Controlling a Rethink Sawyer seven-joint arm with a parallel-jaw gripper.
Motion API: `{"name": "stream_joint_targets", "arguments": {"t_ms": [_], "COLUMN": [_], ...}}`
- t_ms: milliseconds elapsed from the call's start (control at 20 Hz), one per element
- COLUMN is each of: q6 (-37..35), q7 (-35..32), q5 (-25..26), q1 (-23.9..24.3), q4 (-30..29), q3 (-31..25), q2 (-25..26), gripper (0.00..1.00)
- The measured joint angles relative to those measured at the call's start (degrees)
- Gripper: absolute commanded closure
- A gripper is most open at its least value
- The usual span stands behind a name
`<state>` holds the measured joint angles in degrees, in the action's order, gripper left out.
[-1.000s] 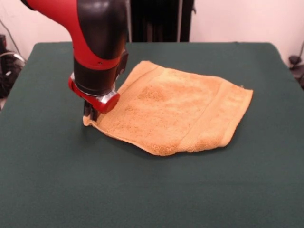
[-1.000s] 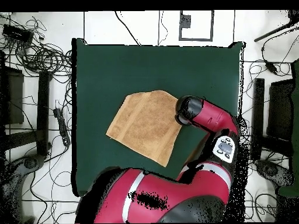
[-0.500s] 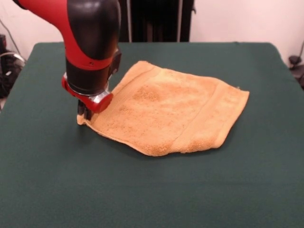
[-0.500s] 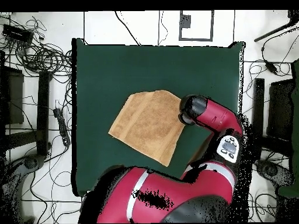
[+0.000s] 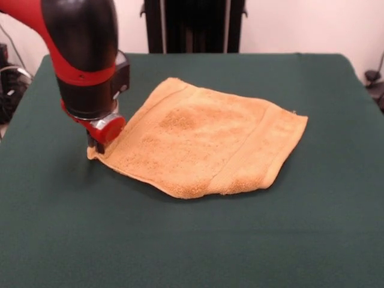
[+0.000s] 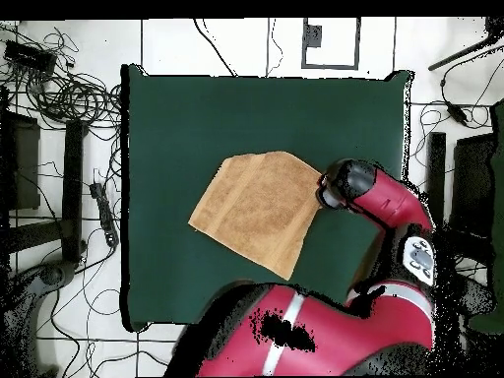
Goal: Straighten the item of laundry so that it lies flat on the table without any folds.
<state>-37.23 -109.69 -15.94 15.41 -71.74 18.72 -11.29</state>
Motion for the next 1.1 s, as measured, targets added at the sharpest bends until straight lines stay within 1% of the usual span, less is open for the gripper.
{"name": "stream_joint_targets", "arguments": {"t_ms": [100,450,650,1100], "q6": [-0.1,-0.1,-0.1,-0.1], "q7": [0.0,0.0,0.0,0.0], "q5": [0.2,0.7,1.3,3.5], "q1": [2.1,4.8,5.3,4.7], "q4": [0.0,-0.2,-0.4,-0.5], "q3": [-2.4,-6.2,-7.6,-7.9], "q2": [-0.7,-1.5,-2.0,-2.3], "gripper": [1.00,1.00,1.00,1.00]}}
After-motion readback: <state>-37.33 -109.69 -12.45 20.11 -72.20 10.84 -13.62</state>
